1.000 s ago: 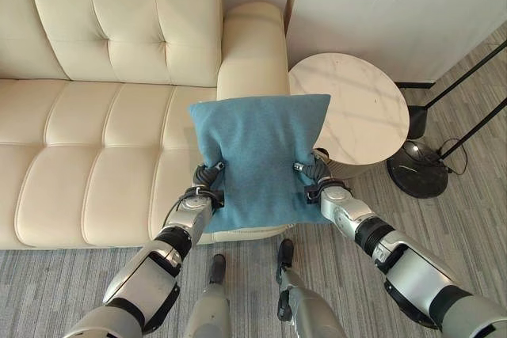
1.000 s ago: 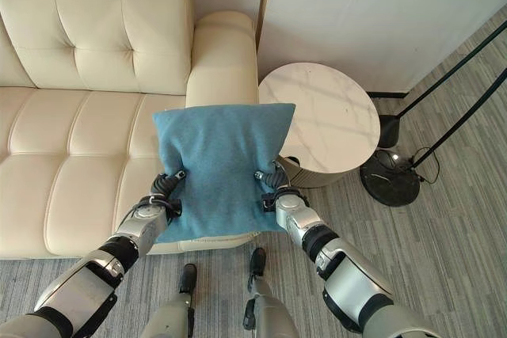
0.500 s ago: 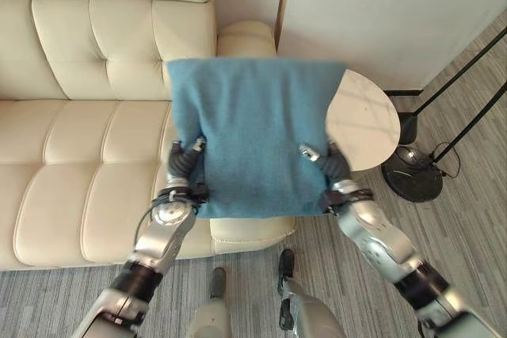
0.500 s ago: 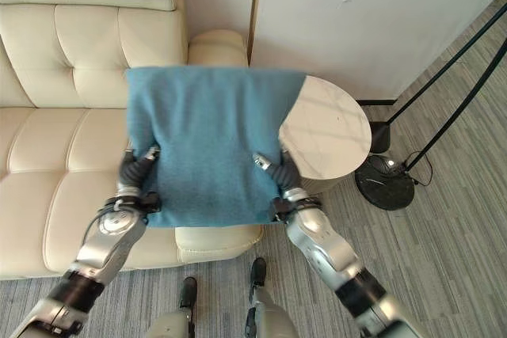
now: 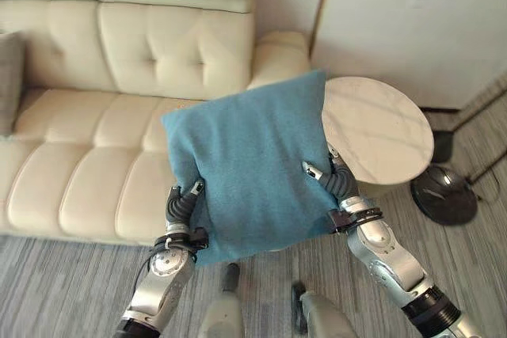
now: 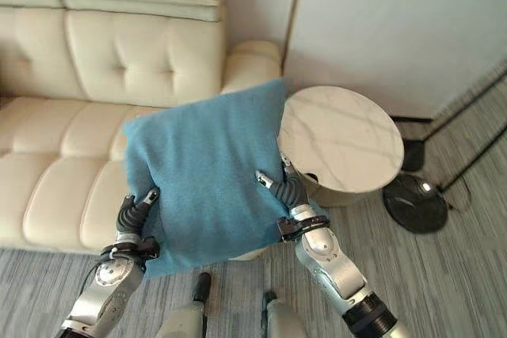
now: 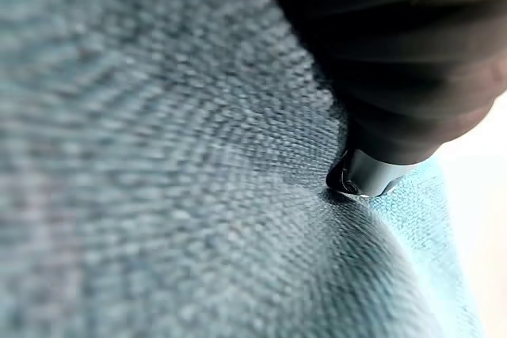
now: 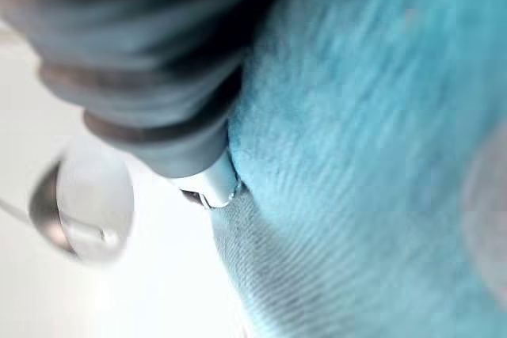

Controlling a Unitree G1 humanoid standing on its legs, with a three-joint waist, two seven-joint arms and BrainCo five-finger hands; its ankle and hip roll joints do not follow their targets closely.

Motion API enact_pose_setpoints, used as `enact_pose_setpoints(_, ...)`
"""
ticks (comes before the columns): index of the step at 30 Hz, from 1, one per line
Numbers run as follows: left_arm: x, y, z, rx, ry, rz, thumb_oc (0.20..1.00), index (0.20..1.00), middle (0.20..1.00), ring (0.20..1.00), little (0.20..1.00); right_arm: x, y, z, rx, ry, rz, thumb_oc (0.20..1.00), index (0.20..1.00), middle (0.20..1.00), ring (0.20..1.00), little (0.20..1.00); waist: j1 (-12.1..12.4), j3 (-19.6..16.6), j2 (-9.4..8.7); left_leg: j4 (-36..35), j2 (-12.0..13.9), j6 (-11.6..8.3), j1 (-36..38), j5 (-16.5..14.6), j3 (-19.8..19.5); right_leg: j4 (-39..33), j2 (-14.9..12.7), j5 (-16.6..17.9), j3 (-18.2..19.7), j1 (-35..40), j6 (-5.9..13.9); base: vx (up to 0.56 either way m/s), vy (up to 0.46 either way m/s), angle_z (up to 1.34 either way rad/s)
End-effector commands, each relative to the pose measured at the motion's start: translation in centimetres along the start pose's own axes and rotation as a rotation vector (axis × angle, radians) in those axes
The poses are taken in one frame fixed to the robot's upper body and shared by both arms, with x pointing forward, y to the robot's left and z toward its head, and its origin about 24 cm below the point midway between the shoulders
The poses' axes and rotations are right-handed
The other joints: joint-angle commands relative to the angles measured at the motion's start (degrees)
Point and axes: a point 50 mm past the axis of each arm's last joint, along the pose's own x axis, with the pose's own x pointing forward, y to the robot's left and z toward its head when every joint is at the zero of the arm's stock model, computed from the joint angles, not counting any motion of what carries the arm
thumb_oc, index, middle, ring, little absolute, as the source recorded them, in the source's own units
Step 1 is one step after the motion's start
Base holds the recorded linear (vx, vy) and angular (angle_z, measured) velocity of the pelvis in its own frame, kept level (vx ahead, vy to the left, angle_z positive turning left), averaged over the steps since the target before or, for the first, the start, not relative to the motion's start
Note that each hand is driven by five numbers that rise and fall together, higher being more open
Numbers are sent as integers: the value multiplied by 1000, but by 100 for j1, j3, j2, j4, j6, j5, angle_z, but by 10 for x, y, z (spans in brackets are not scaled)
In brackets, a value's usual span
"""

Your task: Pick up all the scattered cushions and arrange them neatly on the sofa.

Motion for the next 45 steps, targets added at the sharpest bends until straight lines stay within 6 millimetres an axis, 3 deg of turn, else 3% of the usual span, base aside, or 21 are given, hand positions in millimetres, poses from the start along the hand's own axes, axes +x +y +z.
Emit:
enact_pose_setpoints(1,7,-40,57,-48,-273,-250,200,200,200,200,200,9,53,54,104,-275,236,200,200,200,200,200,63,-388,-591,-164,-427,-66,-526,79,197,-1142,-364,-43,-76,916,-17,-244,-572,25)
enact_pose_setpoints(2,5,-34,58,-47,-282,-234,200,200,200,200,200,9,53,58,107,-297,244,200,200,200,200,200,106,-224,-489,-16,-263,-266,-700,321,-4,-1258,-133,-101,-244,995,-183,-188,-395,24)
enact_pose_setpoints(6,6,-32,60,-48,-292,-211,200,200,200,200,200,11,53,60,96,-306,260,200,200,200,200,200,64,-32,-336,-181,-85,-410,-825,658,-30,-1206,39,-81,-584,931,-283,-245,-259,34)
enact_pose_setpoints(9,5,-29,56,-39,-280,-216,200,200,200,200,200,12,52,51,82,-268,252,200,200,200,200,200,-146,0,-425,217,117,-173,-710,220,723,-1350,-197,126,-1180,784,-255,-366,-186,115)
enact_pose_setpoints(12,2,-33,51,-35,-262,-255,200,200,200,200,200,8,41,46,63,-255,216,200,200,200,200,200,-461,-125,-528,1084,247,-111,-260,-712,1716,-1645,-484,296,-2171,665,-279,-307,-121,190)
enact_pose_setpoints(13,1,-35,49,-39,-257,-263,200,200,200,200,200,7,36,46,70,-255,205,200,200,200,200,200,-512,-170,-515,1029,263,-130,-47,-851,1848,-1685,-563,348,-2469,673,-266,-145,-8,238)
enact_pose_setpoints(15,1,-37,48,-41,-250,-266,200,200,200,200,200,4,31,45,71,-253,187,200,200,200,200,200,-594,-191,-429,669,367,-181,218,-792,2152,-1725,-648,441,-2885,652,-198,-71,117,228)
enact_pose_setpoints(16,0,-35,46,-39,-240,-255,200,200,200,200,200,3,30,44,70,-247,178,200,200,200,200,200,-607,-265,-336,79,337,-193,439,-661,2302,-1739,-696,550,-3112,657,-153,-33,184,236)
enact_pose_setpoints(20,-1,-33,44,-17,-237,-252,200,200,200,200,200,1,30,41,74,-242,175,200,200,200,200,200,-575,-361,-370,-381,199,-161,645,-576,2208,-1740,-735,622,-3189,638,-77,15,131,63)
enact_pose_setpoints(26,-2,-26,45,32,-244,-247,200,200,200,200,200,4,41,40,106,-243,188,200,200,200,200,200,-336,-384,-737,-407,38,-1,732,-696,2182,-1685,-808,736,-3031,616,70,60,88,-14)
enact_pose_setpoints(29,-1,-27,46,38,-251,-253,200,200,200,200,200,5,42,39,111,-241,183,200,200,200,200,200,-291,-385,-824,-301,-75,85,655,-812,2120,-1572,-910,719,-2989,625,144,71,124,-10)
enact_pose_setpoints(32,0,-31,50,50,-265,-268,200,200,200,200,200,3,39,41,109,-254,164,200,200,200,200,200,-288,-321,-817,-93,-278,257,598,-1006,1939,-856,-1138,568,-2858,479,221,87,188,14)
enact_pose_setpoints(33,3,-33,55,59,-285,-269,200,200,200,200,200,3,40,42,104,-255,165,200,200,200,200,200,-314,-251,-775,-42,-371,368,611,-1076,1815,-239,-1317,625,-2758,274,288,125,209,21)
enact_pose_setpoints(35,5,-38,58,67,-302,-275,200,200,200,200,200,2,39,40,110,-252,148,200,200,200,200,200,-415,-184,-702,-85,-417,447,706,-1146,1662,307,-1184,560,-2311,-80,265,135,129,45)
enact_pose_setpoints(37,5,-41,59,53,-305,-284,200,200,200,200,200,4,38,40,109,-249,149,200,200,200,200,200,-539,-119,-675,-194,-495,423,864,-1186,1526,-219,-897,689,-1999,-434,189,181,6,50)
enact_pose_setpoints(42,10,-46,62,48,-326,-277,200,200,200,200,200,6,39,44,108,-264,163,200,200,200,200,200,-757,52,-750,-113,-617,276,1288,-1566,1243,-1366,-822,1311,-2240,-1017,436,306,-106,21)
enact_pose_setpoints(45,9,-48,59,46,-321,-274,200,200,200,200,200,4,35,41,107,-257,152,200,200,200,200,200,-846,-164,-844,-27,-557,143,1590,-1892,1258,-1503,-794,1445,-2329,-747,319,422,-237,61)
